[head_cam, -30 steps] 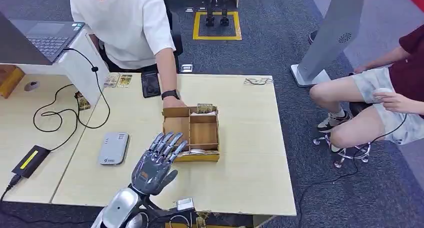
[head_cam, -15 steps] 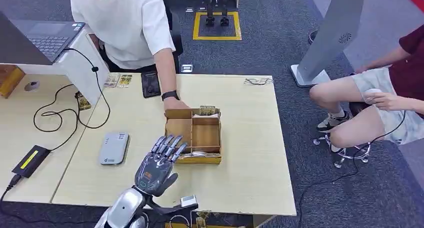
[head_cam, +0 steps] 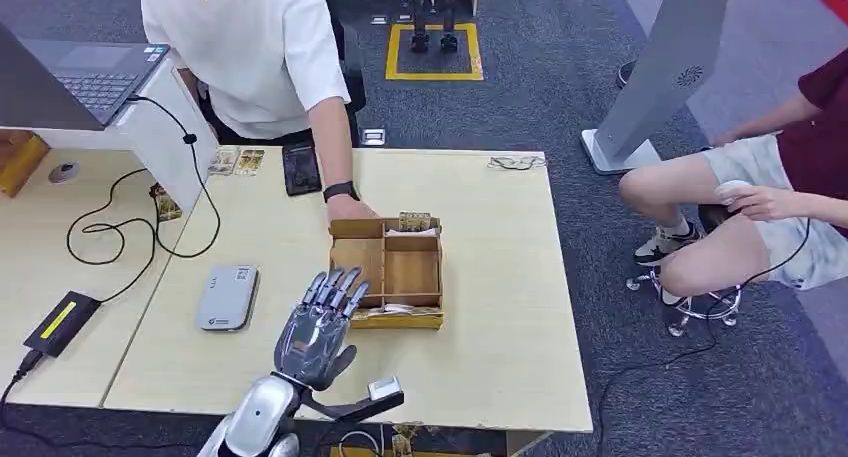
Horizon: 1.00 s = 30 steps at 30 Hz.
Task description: Pass the card to the sensor for recognition and then transmit it.
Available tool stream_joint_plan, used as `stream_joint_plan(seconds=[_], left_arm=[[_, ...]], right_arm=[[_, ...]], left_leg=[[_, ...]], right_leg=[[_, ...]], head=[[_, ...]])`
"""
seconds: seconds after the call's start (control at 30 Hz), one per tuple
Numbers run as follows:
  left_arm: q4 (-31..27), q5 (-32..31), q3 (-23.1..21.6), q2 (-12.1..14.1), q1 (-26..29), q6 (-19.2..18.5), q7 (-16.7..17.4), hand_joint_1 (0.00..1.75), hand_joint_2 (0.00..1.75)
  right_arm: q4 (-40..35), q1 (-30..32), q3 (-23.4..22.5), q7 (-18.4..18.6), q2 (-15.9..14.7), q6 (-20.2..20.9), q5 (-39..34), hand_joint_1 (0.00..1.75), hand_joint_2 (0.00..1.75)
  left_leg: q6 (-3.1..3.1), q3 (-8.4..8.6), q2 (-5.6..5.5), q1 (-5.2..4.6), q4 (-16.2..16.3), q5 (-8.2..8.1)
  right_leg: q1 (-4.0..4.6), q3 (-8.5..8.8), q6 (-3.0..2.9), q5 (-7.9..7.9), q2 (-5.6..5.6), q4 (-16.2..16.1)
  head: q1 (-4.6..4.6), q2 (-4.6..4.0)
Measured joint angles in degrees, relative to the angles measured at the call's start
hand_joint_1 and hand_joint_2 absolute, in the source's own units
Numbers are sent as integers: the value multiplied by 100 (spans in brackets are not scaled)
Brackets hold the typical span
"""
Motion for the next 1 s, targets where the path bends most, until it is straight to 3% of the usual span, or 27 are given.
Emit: stream_joint_plan(seconds=[0.3,0.57,0.73,0.77,0.8,1.0], left_arm=[[0,0,-297,13,-182,-424,878,0,175],[13,0,-400,28,-238,-457,1033,0,175],[61,0,-496,74,-294,-531,1305,0,175],[79,0,-527,83,-312,-535,1348,12,175],[90,0,-551,96,-329,-538,1363,173,175],[129,0,-627,133,-385,-540,1333,175,175]], right_arm=[[-207,60,55,50,76,109,0,0,0],[-286,80,70,70,118,133,-2,0,0],[-341,104,92,129,142,195,0,0,0],[-345,110,96,133,146,195,0,0,0],[-365,119,105,140,155,203,0,0,0],[-452,153,157,146,177,219,0,0,0]], left_leg=[[0,0,0,0,0,0],[0,0,0,0,0,0],[0,0,0,0,0,0],[0,-1,0,0,0,0],[0,0,0,0,0,0],[0,-1,0,0,0,0]], right_leg=[[0,1,0,0,0,0],[0,1,0,0,0,0],[0,0,0,0,0,0],[0,0,0,0,-1,0],[0,0,0,0,-1,0],[0,1,0,0,0,0]], head=[[0,0],[0,0],[0,0],[0,0],[0,0],[0,0]])
